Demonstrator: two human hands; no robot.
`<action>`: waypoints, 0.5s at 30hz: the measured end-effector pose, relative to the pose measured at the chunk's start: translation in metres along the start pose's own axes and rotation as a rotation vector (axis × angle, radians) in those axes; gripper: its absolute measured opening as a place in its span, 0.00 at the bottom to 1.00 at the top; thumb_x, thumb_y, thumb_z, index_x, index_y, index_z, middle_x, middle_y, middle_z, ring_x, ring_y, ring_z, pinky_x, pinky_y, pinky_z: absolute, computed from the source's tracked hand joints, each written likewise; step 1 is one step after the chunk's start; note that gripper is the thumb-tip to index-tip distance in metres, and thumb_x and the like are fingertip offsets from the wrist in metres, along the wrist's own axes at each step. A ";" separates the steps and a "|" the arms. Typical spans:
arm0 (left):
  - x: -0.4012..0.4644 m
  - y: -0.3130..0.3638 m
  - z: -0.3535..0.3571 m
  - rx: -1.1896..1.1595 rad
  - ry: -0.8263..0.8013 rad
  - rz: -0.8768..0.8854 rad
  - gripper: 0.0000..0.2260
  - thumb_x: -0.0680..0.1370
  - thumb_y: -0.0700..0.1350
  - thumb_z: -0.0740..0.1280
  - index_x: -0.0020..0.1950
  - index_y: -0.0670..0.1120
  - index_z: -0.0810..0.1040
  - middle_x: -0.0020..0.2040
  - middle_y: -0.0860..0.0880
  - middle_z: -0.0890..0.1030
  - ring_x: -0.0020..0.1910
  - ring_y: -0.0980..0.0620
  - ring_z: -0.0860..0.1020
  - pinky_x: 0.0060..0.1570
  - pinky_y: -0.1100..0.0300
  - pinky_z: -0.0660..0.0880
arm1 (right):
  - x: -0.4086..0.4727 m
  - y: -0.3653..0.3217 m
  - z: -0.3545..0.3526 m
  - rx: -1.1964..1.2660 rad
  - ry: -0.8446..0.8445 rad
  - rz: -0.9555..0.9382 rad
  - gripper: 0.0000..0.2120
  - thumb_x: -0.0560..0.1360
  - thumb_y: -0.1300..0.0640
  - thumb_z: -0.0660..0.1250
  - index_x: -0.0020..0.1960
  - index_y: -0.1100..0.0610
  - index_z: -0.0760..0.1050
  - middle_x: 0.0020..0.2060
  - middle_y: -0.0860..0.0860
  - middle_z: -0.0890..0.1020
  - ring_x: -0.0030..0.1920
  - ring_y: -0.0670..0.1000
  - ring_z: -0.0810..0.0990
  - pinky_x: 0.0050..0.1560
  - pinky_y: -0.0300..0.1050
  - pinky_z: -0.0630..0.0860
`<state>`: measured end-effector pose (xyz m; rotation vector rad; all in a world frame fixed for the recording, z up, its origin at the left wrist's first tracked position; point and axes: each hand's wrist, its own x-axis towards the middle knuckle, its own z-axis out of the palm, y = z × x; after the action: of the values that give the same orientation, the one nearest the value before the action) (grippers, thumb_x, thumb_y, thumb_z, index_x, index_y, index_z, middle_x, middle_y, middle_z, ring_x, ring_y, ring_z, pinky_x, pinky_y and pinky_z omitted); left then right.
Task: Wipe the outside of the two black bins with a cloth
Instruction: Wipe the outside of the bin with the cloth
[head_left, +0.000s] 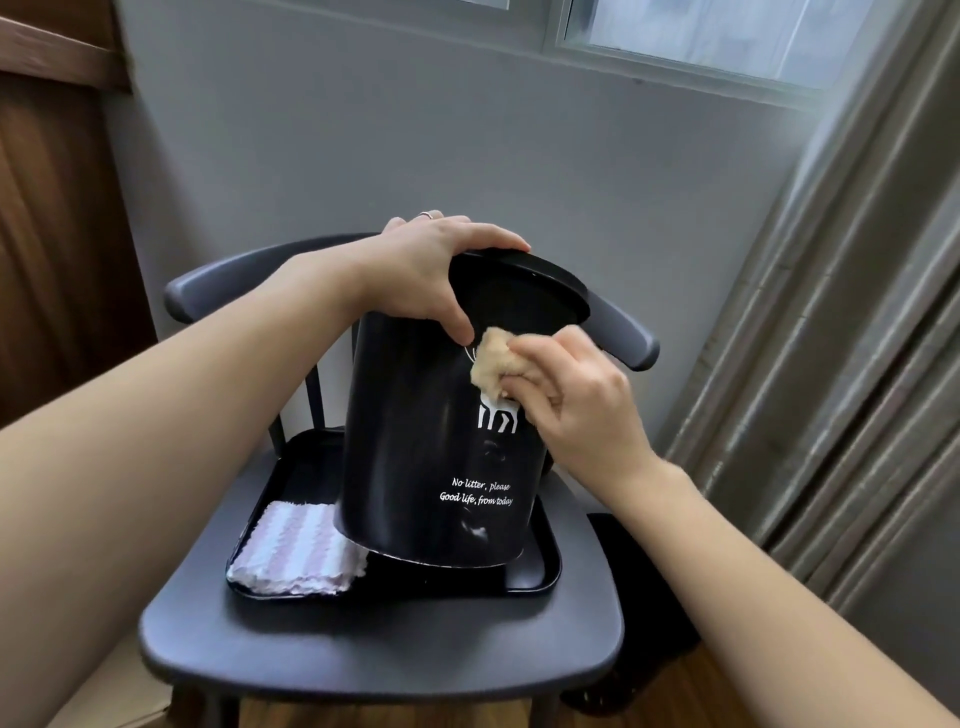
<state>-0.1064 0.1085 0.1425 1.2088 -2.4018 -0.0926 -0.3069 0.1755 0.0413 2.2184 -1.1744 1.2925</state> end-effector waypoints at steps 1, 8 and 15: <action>0.000 0.000 0.000 -0.001 0.001 -0.002 0.43 0.65 0.48 0.81 0.72 0.72 0.66 0.62 0.58 0.74 0.63 0.55 0.62 0.70 0.53 0.58 | -0.011 -0.001 0.001 0.012 -0.018 -0.025 0.12 0.73 0.60 0.75 0.55 0.60 0.82 0.41 0.54 0.76 0.40 0.55 0.77 0.41 0.52 0.78; 0.001 0.001 0.001 -0.012 0.011 0.000 0.42 0.65 0.47 0.82 0.72 0.71 0.67 0.62 0.57 0.74 0.61 0.56 0.61 0.67 0.55 0.57 | -0.038 0.002 0.000 0.020 -0.139 -0.146 0.12 0.73 0.61 0.73 0.57 0.59 0.82 0.40 0.55 0.77 0.38 0.56 0.77 0.37 0.52 0.79; 0.001 0.002 0.002 -0.021 0.022 -0.015 0.42 0.64 0.48 0.82 0.72 0.71 0.67 0.62 0.58 0.74 0.61 0.57 0.60 0.70 0.55 0.57 | -0.021 0.007 0.004 0.030 0.000 0.001 0.12 0.74 0.60 0.74 0.56 0.60 0.81 0.42 0.54 0.76 0.40 0.54 0.77 0.42 0.51 0.78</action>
<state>-0.1090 0.1081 0.1419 1.2127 -2.3670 -0.1086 -0.3158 0.1793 0.0208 2.2389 -1.1639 1.3195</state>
